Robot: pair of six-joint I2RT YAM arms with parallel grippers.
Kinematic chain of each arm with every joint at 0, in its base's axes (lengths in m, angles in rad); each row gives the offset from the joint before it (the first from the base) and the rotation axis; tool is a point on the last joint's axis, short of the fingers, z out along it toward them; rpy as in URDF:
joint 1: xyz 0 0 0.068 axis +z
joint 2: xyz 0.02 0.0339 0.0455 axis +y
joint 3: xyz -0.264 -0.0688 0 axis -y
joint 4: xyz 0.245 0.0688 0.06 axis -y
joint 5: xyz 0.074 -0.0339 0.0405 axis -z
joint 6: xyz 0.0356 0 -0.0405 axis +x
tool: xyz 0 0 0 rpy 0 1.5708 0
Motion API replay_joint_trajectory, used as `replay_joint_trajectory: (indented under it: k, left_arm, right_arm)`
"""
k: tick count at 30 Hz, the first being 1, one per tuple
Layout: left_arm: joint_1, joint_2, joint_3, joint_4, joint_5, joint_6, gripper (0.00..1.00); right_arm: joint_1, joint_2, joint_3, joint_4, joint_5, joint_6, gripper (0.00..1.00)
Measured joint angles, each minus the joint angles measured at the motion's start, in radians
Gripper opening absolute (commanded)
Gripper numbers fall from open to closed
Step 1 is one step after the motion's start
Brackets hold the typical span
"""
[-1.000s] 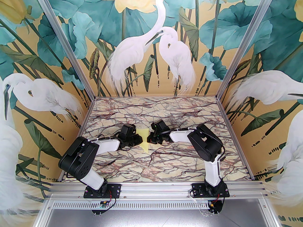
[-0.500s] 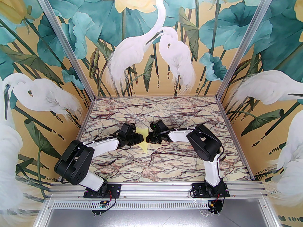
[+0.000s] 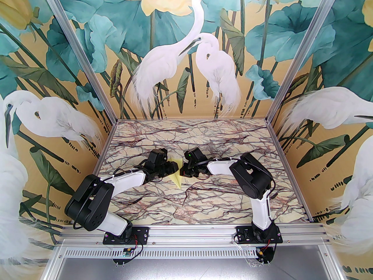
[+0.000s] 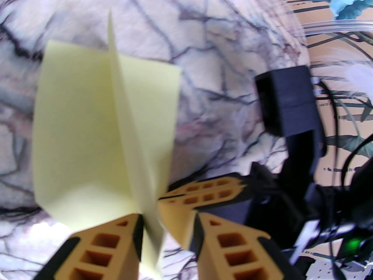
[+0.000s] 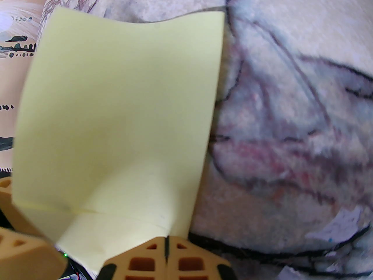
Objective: Fold a paper plane with a square sheet of paper (fold left side to right side)
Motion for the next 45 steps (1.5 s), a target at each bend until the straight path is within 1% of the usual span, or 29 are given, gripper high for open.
replay_joint_trajectory:
  k: [3, 12, 18, 22, 23, 24, 29, 32, 33, 34, 39, 42, 45]
  left_arm:
    - [0.0, 0.002, -0.003, 0.027, 0.017, -0.01, 0.39]
    - [0.0, 0.069, -0.046, 0.164, 0.072, -0.077, 0.4]
    - [0.0, 0.072, -0.07, 0.222, 0.076, -0.108, 0.4]
    - [0.0, 0.072, -0.076, 0.237, 0.076, -0.126, 0.36]
    - [0.0, 0.073, -0.077, 0.242, 0.076, -0.131, 0.31]
    - [0.0, 0.073, -0.078, 0.248, 0.076, -0.139, 0.28]
    - [0.0, 0.074, -0.083, 0.258, 0.075, -0.147, 0.29]
    - [0.0, 0.074, -0.085, 0.258, 0.075, -0.151, 0.25]
    - [0.0, 0.074, -0.085, 0.259, 0.074, -0.152, 0.18]
    - [0.0, 0.074, -0.085, 0.258, 0.074, -0.153, 0.14]
    - [0.0, 0.074, -0.087, 0.258, 0.069, -0.151, 0.12]
    - [0.0, 0.074, -0.087, 0.258, 0.068, -0.151, 0.15]
    - [0.0, 0.074, -0.087, 0.258, 0.068, -0.151, 0.15]
  right_arm:
    - [0.0, 0.0, 0.001, -0.001, 0.0, 0.0, 0.0]
    - [0.0, 0.0, 0.001, -0.002, 0.0, 0.001, 0.0]
    - [0.0, 0.0, 0.0, -0.002, 0.003, 0.001, 0.0]
    - [0.0, 0.0, -0.002, 0.004, 0.003, 0.001, 0.02]
    - [0.0, -0.001, -0.004, 0.007, 0.003, 0.001, 0.02]
    - [0.0, -0.001, -0.007, 0.013, 0.003, 0.0, 0.02]
    - [0.0, -0.003, -0.014, 0.024, 0.003, 0.0, 0.02]
    - [0.0, -0.003, -0.014, 0.025, 0.003, 0.001, 0.02]
    - [0.0, -0.003, -0.016, 0.028, 0.003, 0.001, 0.03]
    - [0.0, -0.003, -0.018, 0.03, 0.003, 0.001, 0.03]
    - [0.0, -0.005, -0.02, 0.035, 0.003, 0.001, 0.03]
    - [0.0, -0.005, -0.02, 0.035, 0.003, 0.001, 0.03]
    - [0.0, -0.005, -0.02, 0.035, 0.003, 0.001, 0.04]
